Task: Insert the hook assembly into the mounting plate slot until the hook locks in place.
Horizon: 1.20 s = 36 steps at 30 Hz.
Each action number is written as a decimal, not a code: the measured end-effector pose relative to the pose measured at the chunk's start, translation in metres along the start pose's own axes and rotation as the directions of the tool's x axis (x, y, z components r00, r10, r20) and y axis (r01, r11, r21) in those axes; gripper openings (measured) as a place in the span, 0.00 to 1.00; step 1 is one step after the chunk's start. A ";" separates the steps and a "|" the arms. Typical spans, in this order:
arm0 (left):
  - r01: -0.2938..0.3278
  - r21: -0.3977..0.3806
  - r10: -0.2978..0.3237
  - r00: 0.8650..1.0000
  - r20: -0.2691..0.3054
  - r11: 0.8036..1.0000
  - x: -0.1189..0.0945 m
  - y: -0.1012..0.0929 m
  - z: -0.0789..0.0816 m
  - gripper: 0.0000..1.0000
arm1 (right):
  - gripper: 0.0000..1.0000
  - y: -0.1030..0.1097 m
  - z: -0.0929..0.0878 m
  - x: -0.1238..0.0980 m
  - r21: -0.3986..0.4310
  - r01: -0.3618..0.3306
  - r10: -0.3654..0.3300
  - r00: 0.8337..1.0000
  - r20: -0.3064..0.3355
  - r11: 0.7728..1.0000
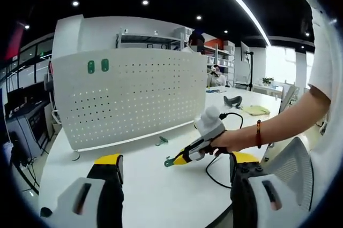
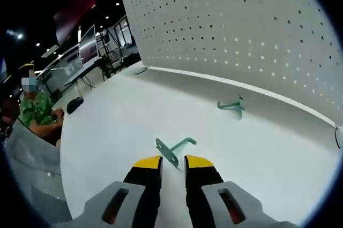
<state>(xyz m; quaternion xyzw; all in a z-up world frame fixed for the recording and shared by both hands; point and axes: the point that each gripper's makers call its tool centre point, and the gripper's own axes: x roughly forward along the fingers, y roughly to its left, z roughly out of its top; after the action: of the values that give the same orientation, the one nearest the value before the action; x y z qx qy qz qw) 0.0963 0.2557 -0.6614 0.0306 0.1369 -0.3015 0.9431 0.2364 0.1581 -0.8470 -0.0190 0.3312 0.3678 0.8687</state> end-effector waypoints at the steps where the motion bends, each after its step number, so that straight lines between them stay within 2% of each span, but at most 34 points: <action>1: -0.001 -0.001 0.001 1.000 -0.002 1.000 0.000 0.000 0.000 0.83 | 0.14 0.001 0.000 0.001 -0.006 -0.003 0.003 1.000 -0.001 1.000; 20: -0.013 -0.009 0.013 1.000 -0.012 1.000 -0.002 0.004 -0.004 0.83 | 0.05 0.010 -0.001 0.008 -0.002 -0.030 0.030 1.000 -0.004 1.000; 22: -0.013 -0.011 0.013 1.000 -0.010 1.000 -0.002 0.004 -0.003 0.83 | 0.03 0.013 0.003 0.006 0.010 -0.037 0.037 0.999 0.015 0.999; 31: -0.003 -0.009 0.003 1.000 0.000 1.000 -0.001 0.002 -0.001 0.82 | 0.02 0.020 0.009 -0.007 0.033 -0.054 0.053 0.998 0.016 0.998; 36: 0.008 -0.004 -0.008 1.000 0.004 1.000 -0.001 -0.001 -0.001 0.82 | 0.02 0.027 0.014 -0.018 0.075 -0.067 0.065 0.998 0.025 0.995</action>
<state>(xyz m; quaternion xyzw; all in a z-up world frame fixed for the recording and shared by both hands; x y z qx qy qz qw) 0.0952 0.2558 -0.6618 0.0276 0.1358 -0.3050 0.9422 0.2172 0.1704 -0.8201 0.0288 0.3354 0.3838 0.8599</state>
